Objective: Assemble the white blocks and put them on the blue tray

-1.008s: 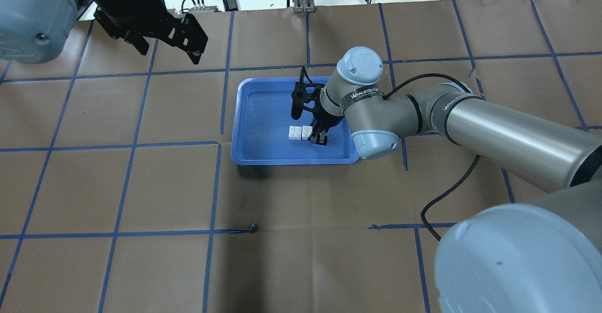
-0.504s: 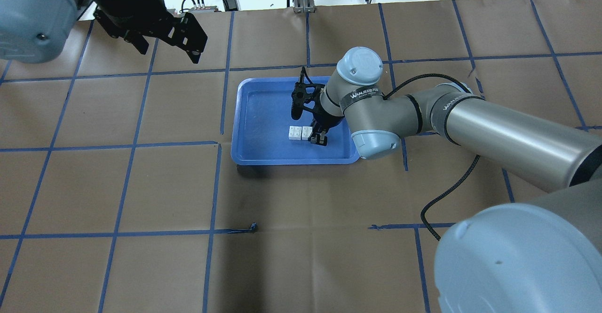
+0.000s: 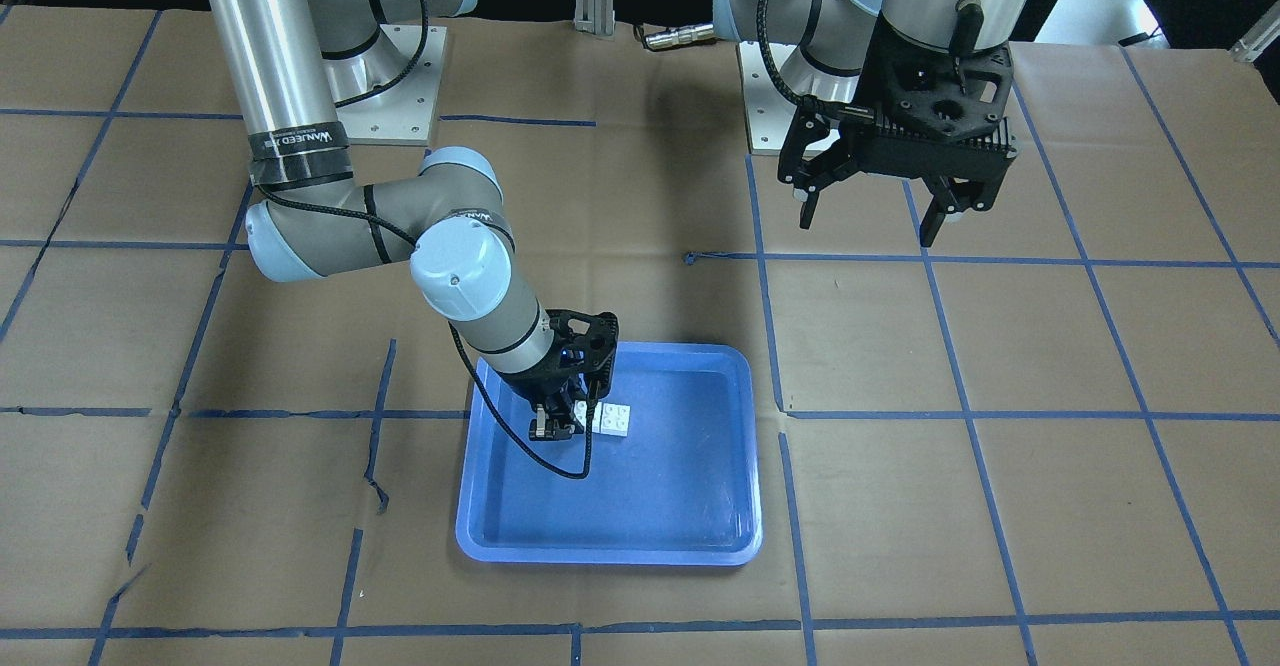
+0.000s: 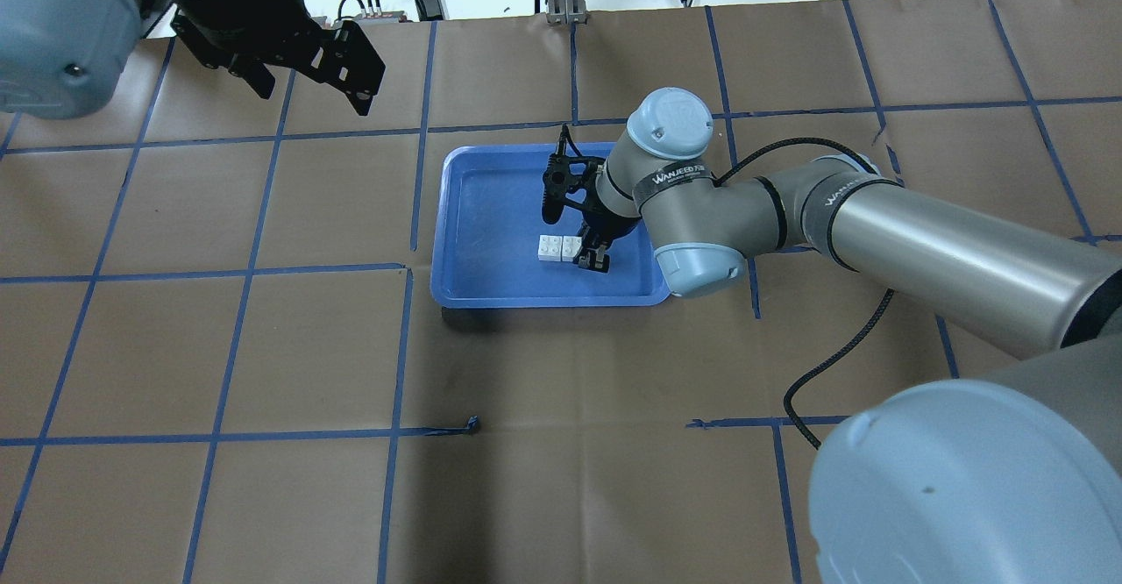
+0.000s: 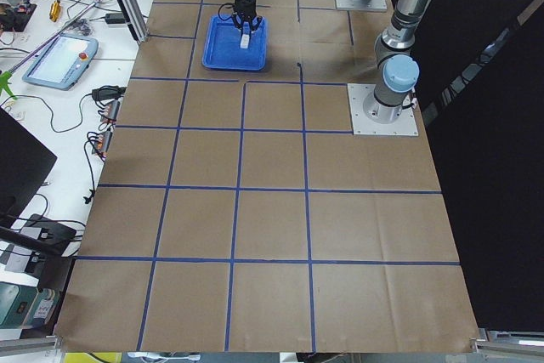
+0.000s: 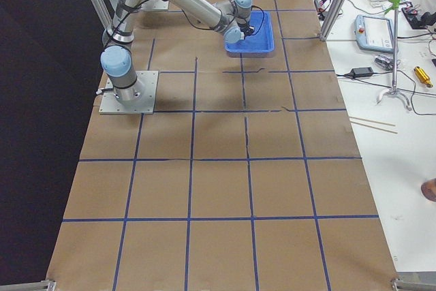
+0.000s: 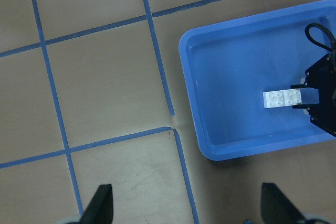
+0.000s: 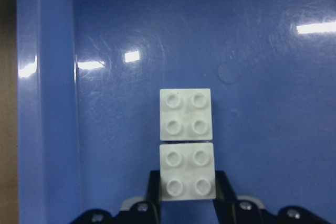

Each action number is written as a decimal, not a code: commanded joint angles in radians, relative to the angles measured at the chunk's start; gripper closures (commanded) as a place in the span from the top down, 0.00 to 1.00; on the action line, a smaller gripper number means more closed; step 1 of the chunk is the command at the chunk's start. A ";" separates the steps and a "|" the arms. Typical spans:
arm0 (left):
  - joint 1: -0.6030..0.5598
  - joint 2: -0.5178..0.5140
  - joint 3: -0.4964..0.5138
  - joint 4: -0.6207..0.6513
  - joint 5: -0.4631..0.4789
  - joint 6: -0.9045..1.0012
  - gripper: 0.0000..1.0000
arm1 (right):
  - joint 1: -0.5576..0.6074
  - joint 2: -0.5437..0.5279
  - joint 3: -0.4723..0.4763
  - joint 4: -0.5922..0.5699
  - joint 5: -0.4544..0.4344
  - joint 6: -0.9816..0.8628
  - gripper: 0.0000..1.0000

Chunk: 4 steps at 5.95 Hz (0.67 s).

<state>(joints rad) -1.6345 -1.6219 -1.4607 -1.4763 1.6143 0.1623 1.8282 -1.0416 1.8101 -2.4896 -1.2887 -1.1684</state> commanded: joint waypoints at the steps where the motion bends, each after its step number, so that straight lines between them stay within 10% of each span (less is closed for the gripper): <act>1: -0.001 -0.003 -0.003 0.001 0.003 -0.001 0.99 | -0.001 0.002 0.000 0.000 0.003 0.001 0.33; 4: -0.002 0.001 -0.001 0.001 -0.001 -0.004 0.99 | -0.001 0.002 0.000 0.000 0.008 0.015 0.51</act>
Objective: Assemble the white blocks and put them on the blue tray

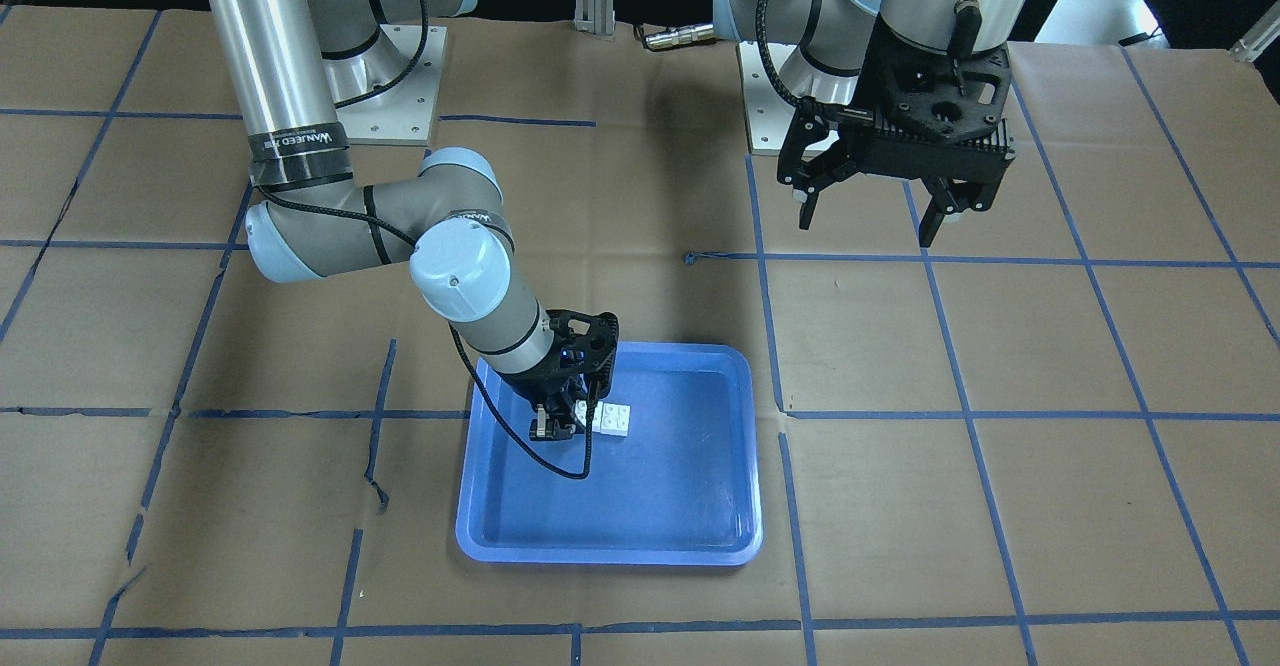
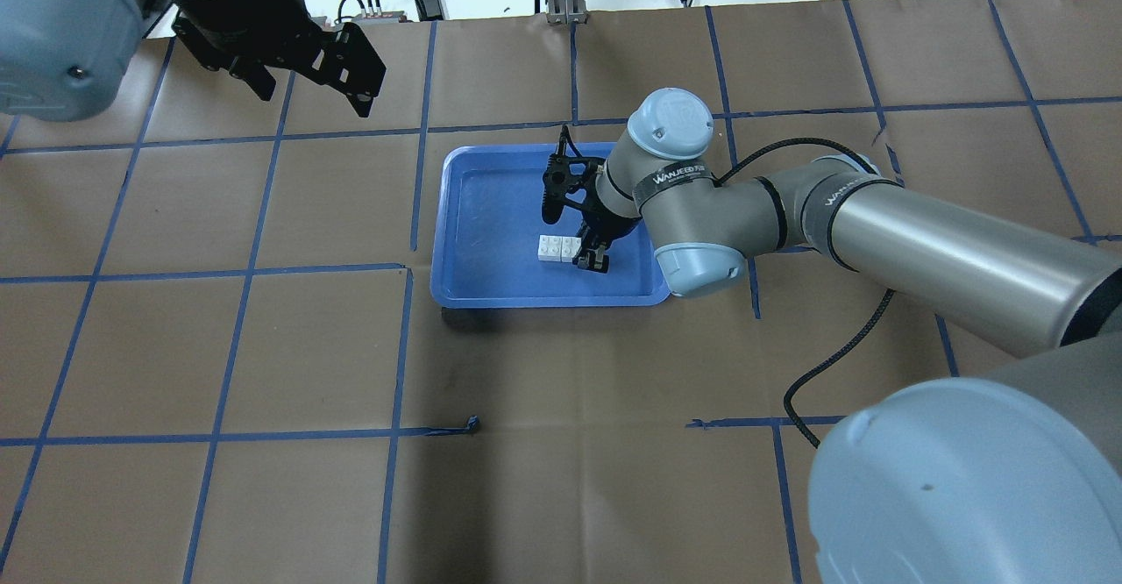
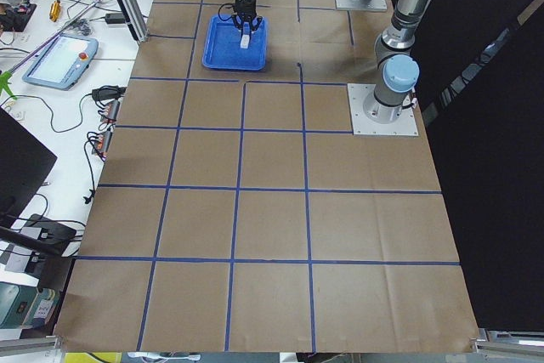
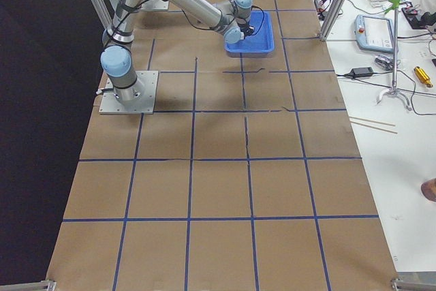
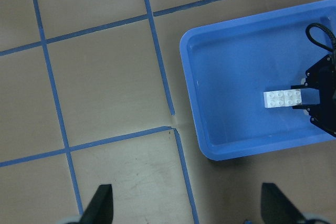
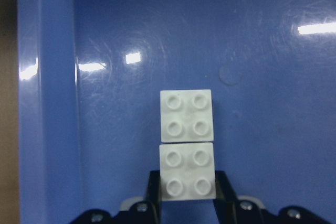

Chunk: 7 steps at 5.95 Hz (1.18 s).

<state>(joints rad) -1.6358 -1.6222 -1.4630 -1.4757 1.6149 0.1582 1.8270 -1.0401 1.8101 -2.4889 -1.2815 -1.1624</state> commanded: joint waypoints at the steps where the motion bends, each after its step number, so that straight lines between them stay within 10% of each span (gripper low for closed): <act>1: -0.001 0.001 0.000 0.000 0.000 0.000 0.99 | 0.000 0.000 0.000 -0.001 0.001 0.009 0.54; 3: -0.002 0.002 0.000 -0.002 -0.001 0.000 0.99 | 0.001 0.000 0.000 -0.004 0.002 0.009 0.64; 5: -0.007 -0.008 0.001 0.000 -0.001 -0.015 0.99 | 0.001 0.000 0.000 -0.001 0.002 0.012 1.00; 7: -0.007 -0.019 -0.013 0.008 0.000 -0.009 0.99 | 0.000 0.000 0.000 0.004 0.002 0.013 1.00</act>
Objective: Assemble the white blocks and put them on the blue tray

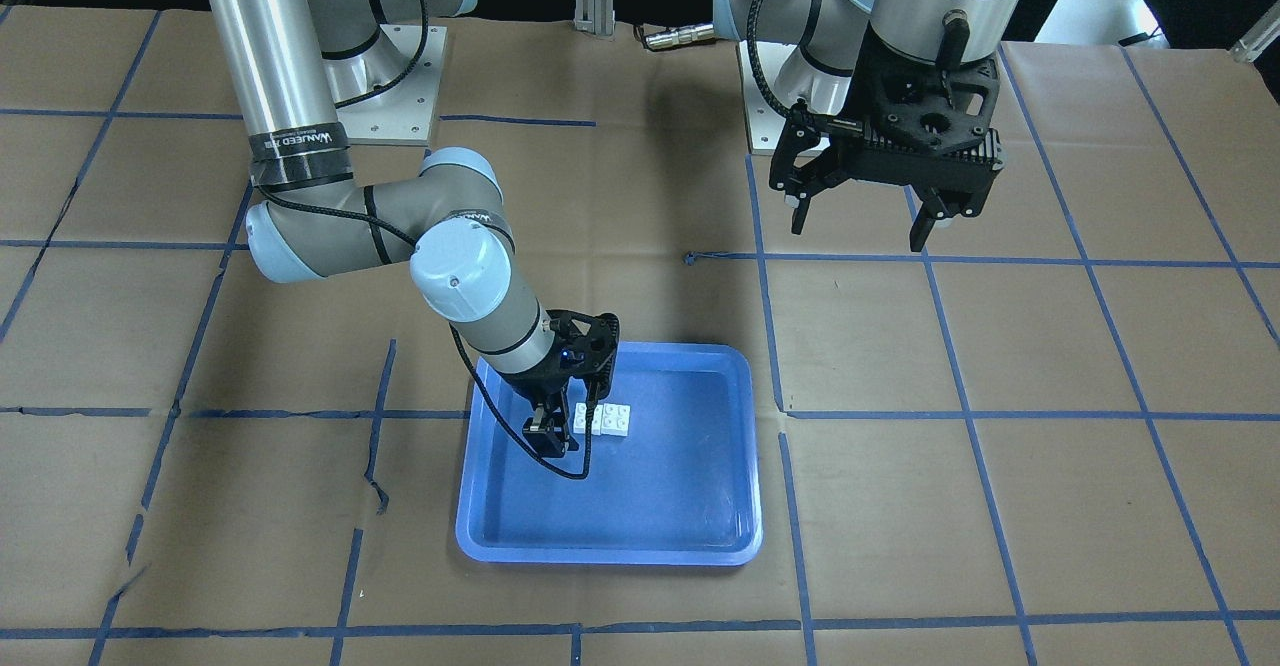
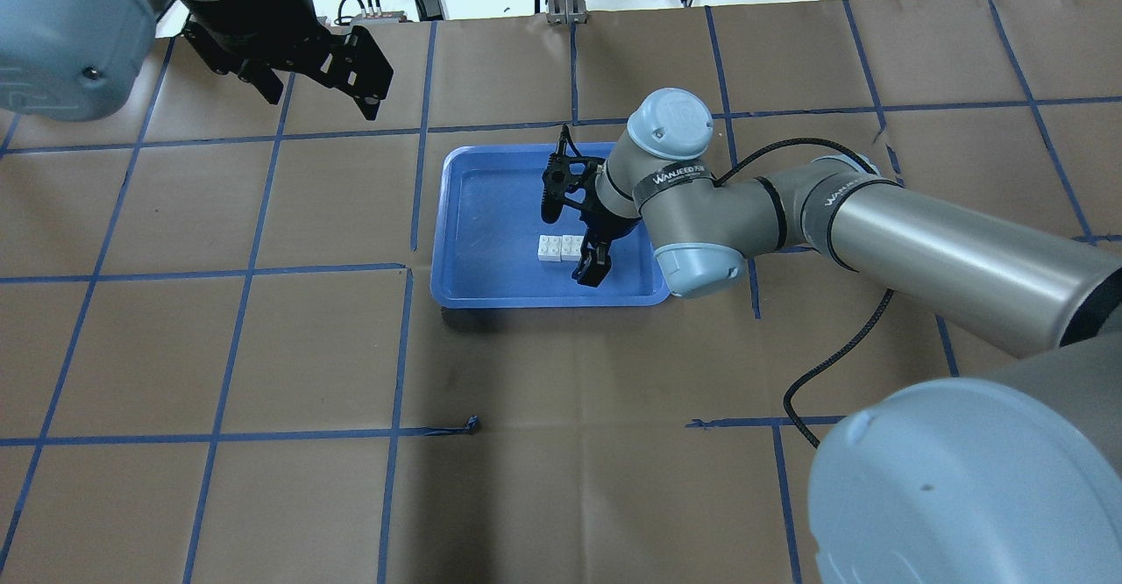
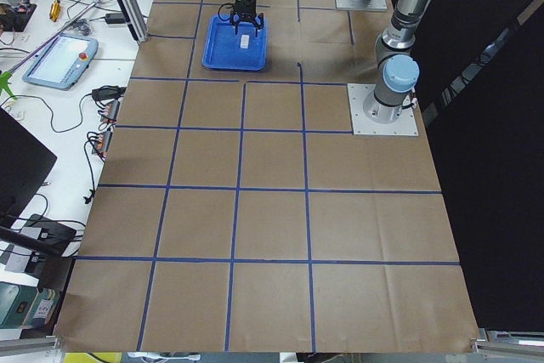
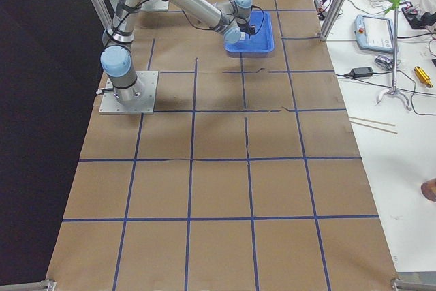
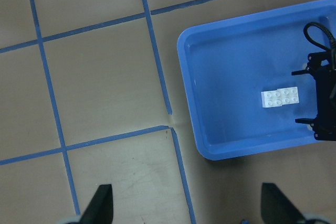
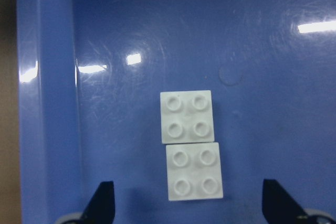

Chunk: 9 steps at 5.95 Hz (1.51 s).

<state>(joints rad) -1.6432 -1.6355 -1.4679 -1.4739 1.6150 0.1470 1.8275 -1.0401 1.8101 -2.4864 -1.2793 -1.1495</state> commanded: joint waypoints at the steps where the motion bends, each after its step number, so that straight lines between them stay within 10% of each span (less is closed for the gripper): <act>1: -0.001 -0.007 -0.008 0.021 -0.003 0.000 0.99 | 0.000 0.000 -0.002 0.004 -0.005 -0.001 1.00; 3: -0.003 0.012 -0.014 0.021 -0.003 -0.001 0.99 | -0.014 -0.026 -0.015 0.012 -0.014 -0.001 1.00; 6: -0.003 0.026 -0.014 0.014 -0.001 -0.001 0.99 | -0.078 -0.132 -0.139 0.388 -0.046 0.040 1.00; 9: 0.002 0.029 -0.052 0.018 0.006 0.003 0.99 | -0.141 -0.236 -0.271 0.670 -0.214 0.462 1.00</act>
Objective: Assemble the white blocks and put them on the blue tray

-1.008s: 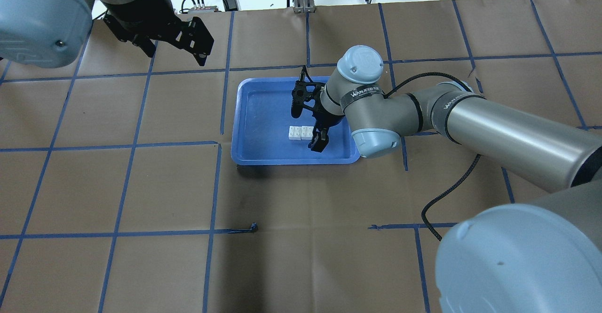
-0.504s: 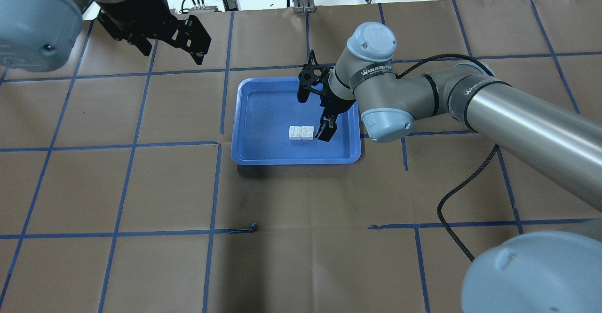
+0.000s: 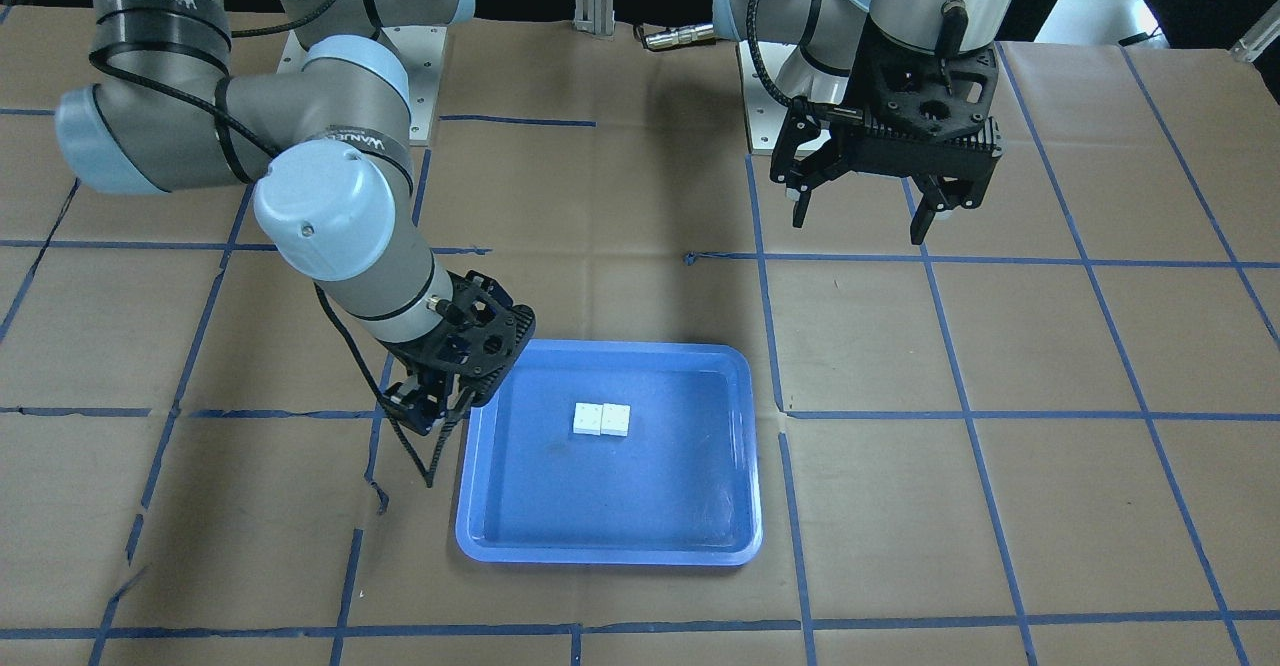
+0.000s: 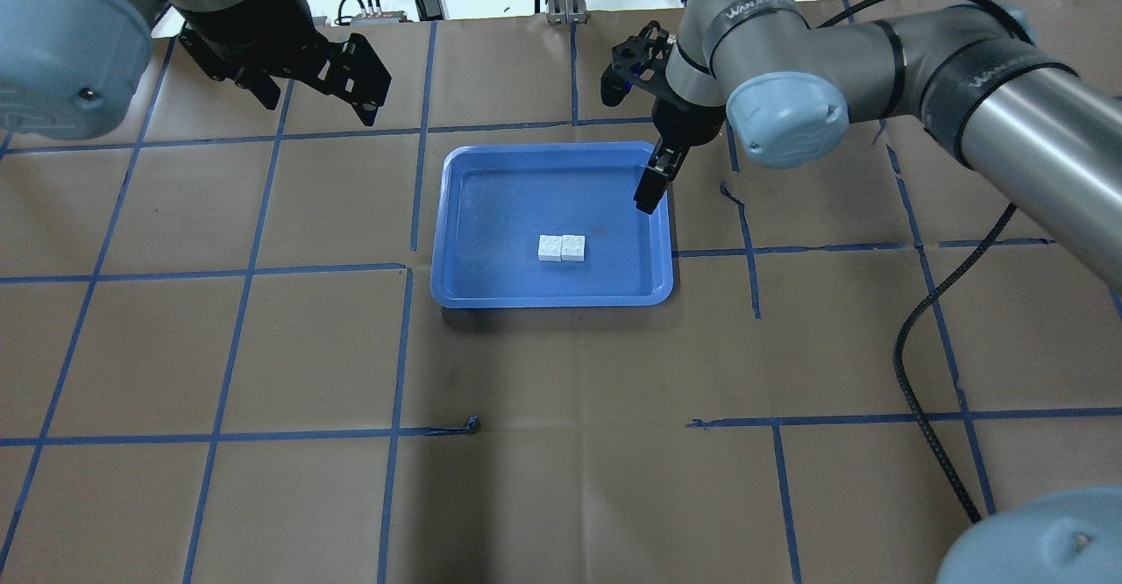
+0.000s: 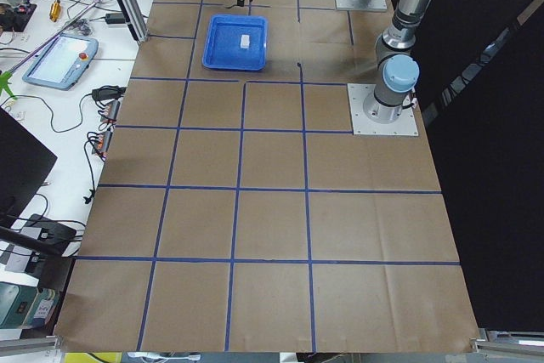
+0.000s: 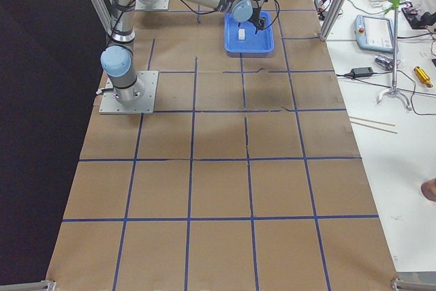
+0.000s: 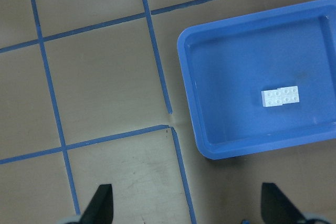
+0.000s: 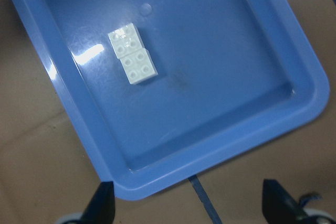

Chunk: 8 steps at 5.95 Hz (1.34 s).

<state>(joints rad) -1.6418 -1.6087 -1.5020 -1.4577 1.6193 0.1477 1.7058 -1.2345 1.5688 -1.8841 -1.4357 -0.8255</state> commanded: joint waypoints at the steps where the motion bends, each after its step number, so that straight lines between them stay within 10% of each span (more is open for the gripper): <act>1: 0.000 0.007 -0.021 0.003 0.002 0.003 0.99 | -0.059 -0.086 -0.038 0.118 -0.075 0.357 1.00; 5: 0.002 0.012 -0.021 0.002 0.002 0.003 0.99 | -0.129 -0.206 -0.174 0.385 -0.178 0.897 1.00; 8: 0.000 0.012 -0.021 0.003 -0.002 0.001 0.99 | -0.143 -0.241 -0.210 0.484 -0.094 0.914 1.00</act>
<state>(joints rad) -1.6402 -1.5969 -1.5233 -1.4553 1.6180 0.1489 1.5653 -1.4714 1.3613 -1.4152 -1.5434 0.0855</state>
